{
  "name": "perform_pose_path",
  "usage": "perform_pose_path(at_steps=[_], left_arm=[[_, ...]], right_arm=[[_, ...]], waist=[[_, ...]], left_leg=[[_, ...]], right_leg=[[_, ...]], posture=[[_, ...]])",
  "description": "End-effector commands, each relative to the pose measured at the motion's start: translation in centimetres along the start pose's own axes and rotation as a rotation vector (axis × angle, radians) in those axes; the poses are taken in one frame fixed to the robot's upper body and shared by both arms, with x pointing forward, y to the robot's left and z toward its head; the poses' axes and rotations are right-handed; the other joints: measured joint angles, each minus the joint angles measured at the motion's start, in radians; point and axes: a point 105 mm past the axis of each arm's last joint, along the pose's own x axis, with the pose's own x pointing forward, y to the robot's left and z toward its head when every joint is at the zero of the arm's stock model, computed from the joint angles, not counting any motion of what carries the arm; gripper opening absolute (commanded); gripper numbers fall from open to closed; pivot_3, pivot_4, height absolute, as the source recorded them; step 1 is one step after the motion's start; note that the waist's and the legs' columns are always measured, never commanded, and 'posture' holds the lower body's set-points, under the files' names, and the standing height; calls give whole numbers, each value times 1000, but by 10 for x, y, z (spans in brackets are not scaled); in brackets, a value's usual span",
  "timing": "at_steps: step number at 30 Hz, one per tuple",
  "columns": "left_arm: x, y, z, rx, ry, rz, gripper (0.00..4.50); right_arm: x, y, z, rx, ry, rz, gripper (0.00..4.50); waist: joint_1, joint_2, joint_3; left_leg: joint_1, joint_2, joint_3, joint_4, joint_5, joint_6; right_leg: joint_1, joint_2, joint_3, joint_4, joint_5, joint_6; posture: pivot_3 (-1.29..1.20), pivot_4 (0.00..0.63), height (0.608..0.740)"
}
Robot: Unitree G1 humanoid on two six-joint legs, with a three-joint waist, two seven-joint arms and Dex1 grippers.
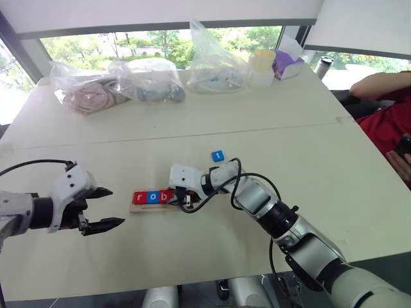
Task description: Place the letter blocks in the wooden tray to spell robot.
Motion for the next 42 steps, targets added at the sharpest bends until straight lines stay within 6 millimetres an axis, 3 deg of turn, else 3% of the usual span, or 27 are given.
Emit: perform_pose_path(at_steps=[1,6,7,13,17,20,24,26,30,36,42], left_arm=[[2,0,5,32,-8,6,4500],[4,1,5,34,-8,10,4500],[4,1,5,35,-8,11,4500],[5,5,4,38,-8,21,4500],[6,6,4,42,-9,21,4500],[6,7,5,45,-10,20,4500],[6,6,8,46,-19,7,4500],[7,4,12,43,-37,-6,4500],[11,5,29,64,-108,-1,4500],[15,11,36,67,-134,24,4500],[19,12,34,74,-119,19,4500]], right_arm=[[0,1,1,17,11,5,1627],[-2,-2,7,32,-18,-13,4194],[-2,-4,9,33,-26,-23,4474],[-25,-37,46,83,-163,-172,4474],[-41,-45,55,85,-207,-233,4474],[-54,-51,45,27,-180,-320,4474],[-73,-55,18,-33,-97,-412,4474],[-82,-54,3,9,-64,-439,4474],[-96,-45,-27,298,-25,-569,4474],[-96,-26,-34,509,-25,-601,4474],[-79,-8,-38,554,10,-564,4474]], waist=[[0,0,0],[0,0,0],[0,0,0],[0,0,0],[1,0,0],[2,0,0],[1,0,0],[1,0,0],[1,0,0],[-3,0,0],[0,0,0]], left_leg=[[0,0,0,0,0,0],[1,0,0,0,0,0],[1,0,0,0,0,0],[1,0,0,0,0,0],[1,0,0,0,0,0],[0,0,-1,0,0,0],[-1,-1,0,0,0,0],[-1,-1,0,0,0,0],[-2,0,-1,0,0,0],[-1,0,-1,0,0,0],[-1,0,-1,0,0,0]], right_leg=[[0,0,0,0,0,0],[0,0,0,2,-1,-1],[0,0,0,2,-1,-1],[0,0,0,2,-1,0],[0,0,0,2,0,0],[-1,0,0,2,0,0],[-1,-1,0,2,-1,0],[-1,-1,0,2,-1,0],[-2,0,0,2,-1,1],[-2,1,0,4,-2,3],[-2,0,0,3,-3,2]], posture=[[0,150,740],[0,150,740],[0,150,740],[0,150,740],[0,150,740],[0,150,740],[0,150,740],[0,150,740],[0,150,740],[0,150,740],[0,150,740]])
